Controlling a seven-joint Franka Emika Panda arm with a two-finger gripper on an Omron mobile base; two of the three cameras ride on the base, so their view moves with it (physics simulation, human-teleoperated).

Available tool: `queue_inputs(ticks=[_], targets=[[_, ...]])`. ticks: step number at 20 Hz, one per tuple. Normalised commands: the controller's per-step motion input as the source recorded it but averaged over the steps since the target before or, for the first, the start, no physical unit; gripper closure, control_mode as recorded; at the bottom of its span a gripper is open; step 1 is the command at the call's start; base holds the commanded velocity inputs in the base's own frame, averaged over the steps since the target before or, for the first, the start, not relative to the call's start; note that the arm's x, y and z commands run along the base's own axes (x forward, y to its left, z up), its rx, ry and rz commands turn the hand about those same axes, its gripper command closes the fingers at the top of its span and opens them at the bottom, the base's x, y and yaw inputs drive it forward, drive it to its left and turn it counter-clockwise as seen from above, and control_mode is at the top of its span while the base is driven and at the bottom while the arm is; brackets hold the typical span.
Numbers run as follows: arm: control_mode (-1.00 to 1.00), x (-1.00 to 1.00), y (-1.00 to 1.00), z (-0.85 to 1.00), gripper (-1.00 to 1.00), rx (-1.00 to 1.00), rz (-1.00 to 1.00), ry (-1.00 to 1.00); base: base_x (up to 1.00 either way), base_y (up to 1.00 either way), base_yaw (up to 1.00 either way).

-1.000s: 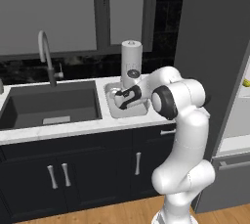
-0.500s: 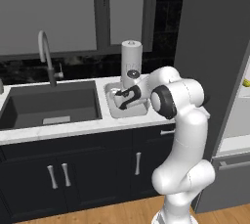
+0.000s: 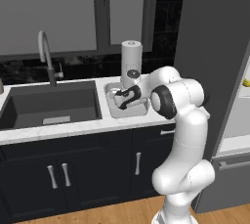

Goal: Place one cucumber and one steak in each tupperware on the nearby counter, to pack two identical lunches.

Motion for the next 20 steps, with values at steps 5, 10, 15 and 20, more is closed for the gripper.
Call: queue_inputs(ticks=[5, 10, 15, 20], targets=[[-1.00, 0.00, 0.00, 0.31, -1.00, 0.00, 0.00, 0.00, 0.00, 0.00, 0.00], [-1.00, 0.00, 0.00, 0.34, -1.00, 0.00, 0.00, 0.00, 0.00, 0.00, 0.00], [-1.00, -0.18, 0.00, 0.50, -1.00, 0.00, 0.00, -0.01, 0.00, 0.00, 0.00], [-1.00, -0.58, 0.00, 0.66, -1.00, 0.00, 0.02, 0.00, 0.00, 0.00, 0.00]])
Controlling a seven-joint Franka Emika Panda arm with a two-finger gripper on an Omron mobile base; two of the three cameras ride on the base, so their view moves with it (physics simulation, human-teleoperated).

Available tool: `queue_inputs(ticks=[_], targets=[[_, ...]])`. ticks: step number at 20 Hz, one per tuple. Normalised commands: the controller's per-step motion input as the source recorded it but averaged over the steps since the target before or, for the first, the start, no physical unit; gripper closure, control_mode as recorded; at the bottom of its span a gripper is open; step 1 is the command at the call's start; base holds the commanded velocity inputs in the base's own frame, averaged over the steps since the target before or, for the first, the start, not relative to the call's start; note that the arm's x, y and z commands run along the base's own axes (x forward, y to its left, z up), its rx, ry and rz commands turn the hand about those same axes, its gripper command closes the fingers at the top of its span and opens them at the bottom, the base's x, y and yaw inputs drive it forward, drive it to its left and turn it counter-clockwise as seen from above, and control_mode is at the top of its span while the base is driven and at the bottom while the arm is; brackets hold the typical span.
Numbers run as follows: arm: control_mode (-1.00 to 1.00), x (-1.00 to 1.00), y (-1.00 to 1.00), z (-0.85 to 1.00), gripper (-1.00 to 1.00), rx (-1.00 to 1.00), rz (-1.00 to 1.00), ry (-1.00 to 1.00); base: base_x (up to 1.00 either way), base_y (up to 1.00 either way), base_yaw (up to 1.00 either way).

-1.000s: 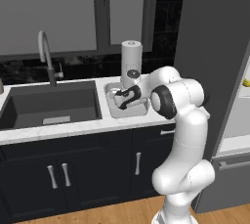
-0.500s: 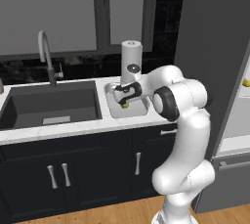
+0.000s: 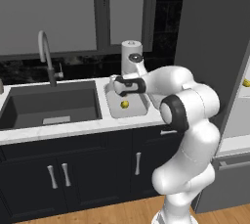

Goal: Place one cucumber and one steak in each tupperware on the nearby counter, to pack two identical lunches.

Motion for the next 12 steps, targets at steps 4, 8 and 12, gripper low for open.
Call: queue_inputs(ticks=[4, 8, 12], targets=[[-1.00, -0.88, -0.02, 0.67, -1.00, 0.00, 0.07, 0.03, 0.00, 0.00, 0.00], [-1.00, -1.00, -0.25, 0.59, -1.00, 0.00, 0.16, 0.16, 0.00, 0.00, 0.00], [-1.00, -1.00, -0.33, 0.53, -1.00, 0.00, 0.17, 0.14, 0.00, 0.00, 0.00]])
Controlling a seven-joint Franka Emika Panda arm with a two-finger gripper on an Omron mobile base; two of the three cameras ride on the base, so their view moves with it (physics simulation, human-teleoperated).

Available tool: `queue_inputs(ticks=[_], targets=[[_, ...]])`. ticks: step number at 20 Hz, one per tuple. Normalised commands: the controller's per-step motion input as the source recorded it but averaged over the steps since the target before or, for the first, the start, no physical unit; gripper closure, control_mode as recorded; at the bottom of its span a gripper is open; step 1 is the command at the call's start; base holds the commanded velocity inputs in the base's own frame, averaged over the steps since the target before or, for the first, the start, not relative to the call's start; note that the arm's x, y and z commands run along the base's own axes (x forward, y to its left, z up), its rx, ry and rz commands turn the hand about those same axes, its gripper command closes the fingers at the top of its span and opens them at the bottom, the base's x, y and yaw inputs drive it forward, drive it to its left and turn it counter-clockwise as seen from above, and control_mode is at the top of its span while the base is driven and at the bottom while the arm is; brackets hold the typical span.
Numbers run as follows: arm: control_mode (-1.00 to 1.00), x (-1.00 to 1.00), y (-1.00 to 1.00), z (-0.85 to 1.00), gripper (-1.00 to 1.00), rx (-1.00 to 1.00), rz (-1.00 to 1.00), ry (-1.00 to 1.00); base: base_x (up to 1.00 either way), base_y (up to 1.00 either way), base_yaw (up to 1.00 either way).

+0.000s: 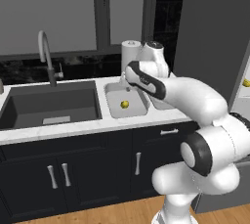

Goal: Place one cucumber and one steak in each tupperware on the nearby counter, to pack two identical lunches.

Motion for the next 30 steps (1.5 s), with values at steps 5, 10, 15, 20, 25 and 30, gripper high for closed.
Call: queue_inputs(ticks=[5, 10, 15, 20, 25, 30], targets=[[-1.00, -1.00, -0.47, 0.50, -1.00, 0.00, 0.12, 0.03, 0.00, 0.00, 0.00], [-1.00, -1.00, -0.23, 0.44, -1.00, -0.07, 0.07, -0.16, 0.00, 0.00, 0.00], [-1.00, -1.00, -0.17, 0.46, -1.00, -0.12, 0.00, -0.30, 0.00, 0.00, 0.00], [-1.00, -0.89, -0.13, 0.56, -1.00, -0.08, 0.02, -0.22, 0.00, 0.00, 0.00], [-1.00, -0.44, -0.03, 0.54, -1.00, 0.00, 0.00, -0.03, 0.00, 0.00, 0.00], [-1.00, -0.32, -0.04, 0.38, -1.00, 0.00, 0.00, 0.02, 0.00, 0.00, 0.00]])
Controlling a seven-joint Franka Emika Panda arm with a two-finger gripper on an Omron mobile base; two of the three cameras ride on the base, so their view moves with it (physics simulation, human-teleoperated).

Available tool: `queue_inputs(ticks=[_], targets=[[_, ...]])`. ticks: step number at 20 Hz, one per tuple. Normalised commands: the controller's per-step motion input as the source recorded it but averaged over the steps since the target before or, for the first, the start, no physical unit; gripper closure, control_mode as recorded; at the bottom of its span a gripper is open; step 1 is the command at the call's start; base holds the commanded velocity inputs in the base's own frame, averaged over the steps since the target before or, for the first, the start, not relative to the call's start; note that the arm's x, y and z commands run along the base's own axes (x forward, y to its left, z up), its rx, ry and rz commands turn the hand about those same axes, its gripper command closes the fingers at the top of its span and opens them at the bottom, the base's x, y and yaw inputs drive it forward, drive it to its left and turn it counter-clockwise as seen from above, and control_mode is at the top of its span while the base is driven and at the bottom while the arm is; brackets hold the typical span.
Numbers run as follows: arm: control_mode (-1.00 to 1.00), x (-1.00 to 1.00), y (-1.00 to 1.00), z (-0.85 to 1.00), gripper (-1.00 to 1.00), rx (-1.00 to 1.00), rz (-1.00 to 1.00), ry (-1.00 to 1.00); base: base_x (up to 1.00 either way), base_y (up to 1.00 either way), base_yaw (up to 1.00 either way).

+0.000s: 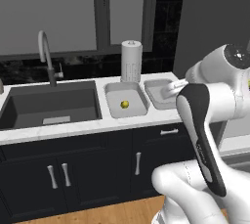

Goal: Place one cucumber and one steak in each tupperware on the nearby counter, to pack two identical lunches.

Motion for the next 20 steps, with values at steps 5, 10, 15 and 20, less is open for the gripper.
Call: queue_inputs(ticks=[5, 10, 15, 20], targets=[[-1.00, -0.26, -0.08, 0.19, -1.00, 0.00, -0.02, 0.11, 0.00, 0.00, 0.00], [-1.00, -0.04, -0.02, 0.01, -1.00, 0.00, -0.03, 0.05, 0.00, 0.00, 0.00], [-1.00, 0.00, 0.00, 0.00, -1.00, 0.00, 0.00, 0.00, 0.00, 0.00, 0.00], [-1.00, -0.03, 0.01, 0.00, -1.00, 0.00, 0.00, 0.00, 0.00, 0.00, 0.00]])
